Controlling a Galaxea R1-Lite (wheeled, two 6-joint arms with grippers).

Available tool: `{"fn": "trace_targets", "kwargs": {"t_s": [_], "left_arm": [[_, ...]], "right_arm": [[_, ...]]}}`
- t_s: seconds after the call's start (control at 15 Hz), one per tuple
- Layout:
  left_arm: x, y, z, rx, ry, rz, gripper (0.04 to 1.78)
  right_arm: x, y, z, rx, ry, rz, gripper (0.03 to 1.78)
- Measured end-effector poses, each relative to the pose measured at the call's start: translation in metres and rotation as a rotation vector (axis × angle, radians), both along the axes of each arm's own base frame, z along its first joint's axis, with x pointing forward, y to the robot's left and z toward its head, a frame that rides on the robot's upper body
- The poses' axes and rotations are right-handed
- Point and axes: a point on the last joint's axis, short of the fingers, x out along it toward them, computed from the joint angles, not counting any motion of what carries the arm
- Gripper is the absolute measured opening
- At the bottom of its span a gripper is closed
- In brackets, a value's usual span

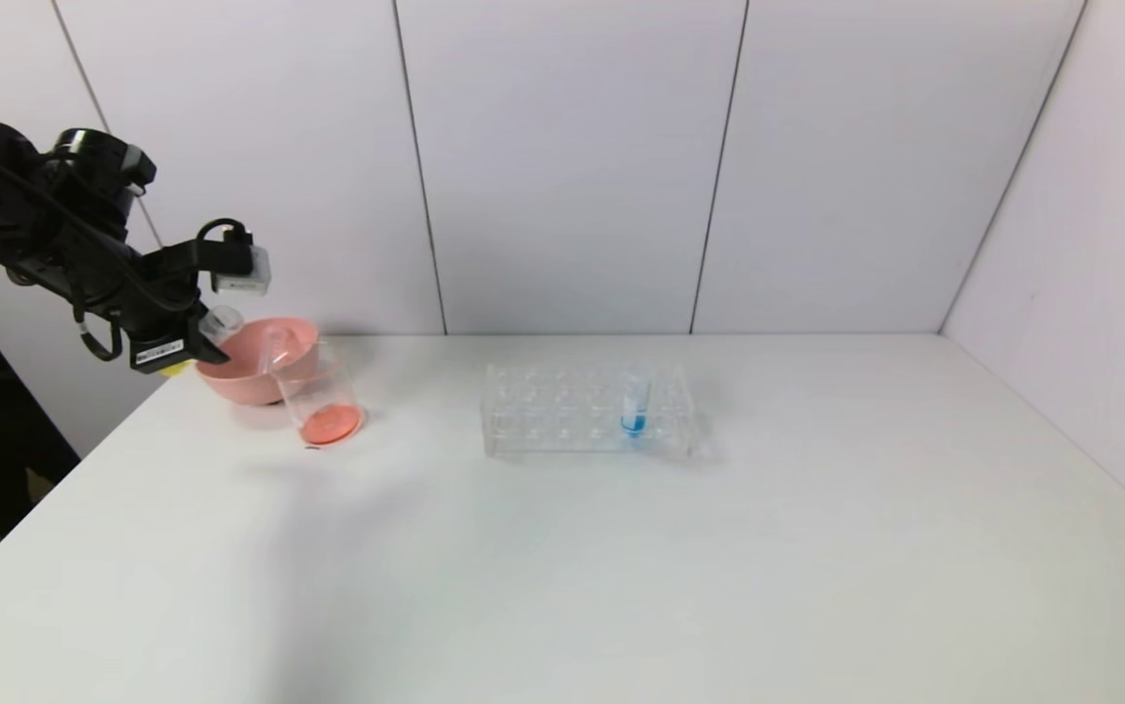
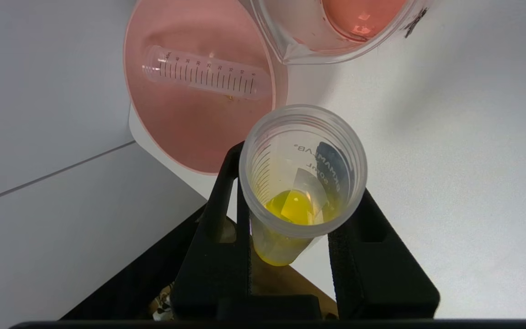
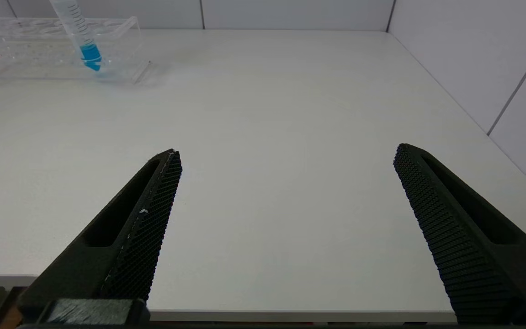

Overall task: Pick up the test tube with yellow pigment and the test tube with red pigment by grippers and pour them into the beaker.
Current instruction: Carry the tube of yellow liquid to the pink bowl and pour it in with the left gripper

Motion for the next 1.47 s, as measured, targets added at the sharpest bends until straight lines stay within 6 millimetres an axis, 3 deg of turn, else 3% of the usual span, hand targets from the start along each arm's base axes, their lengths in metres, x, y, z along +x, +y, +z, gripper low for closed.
{"fn": "trace_targets", "kwargs": {"t_s": [1.47], "left_arm": [[0.009,-0.031,-0.003,0.13,0.001,0.045,0.49]], "right_arm": [[0.0,0.0,0.0,0.0,0.0,0.0,1.7]]}}
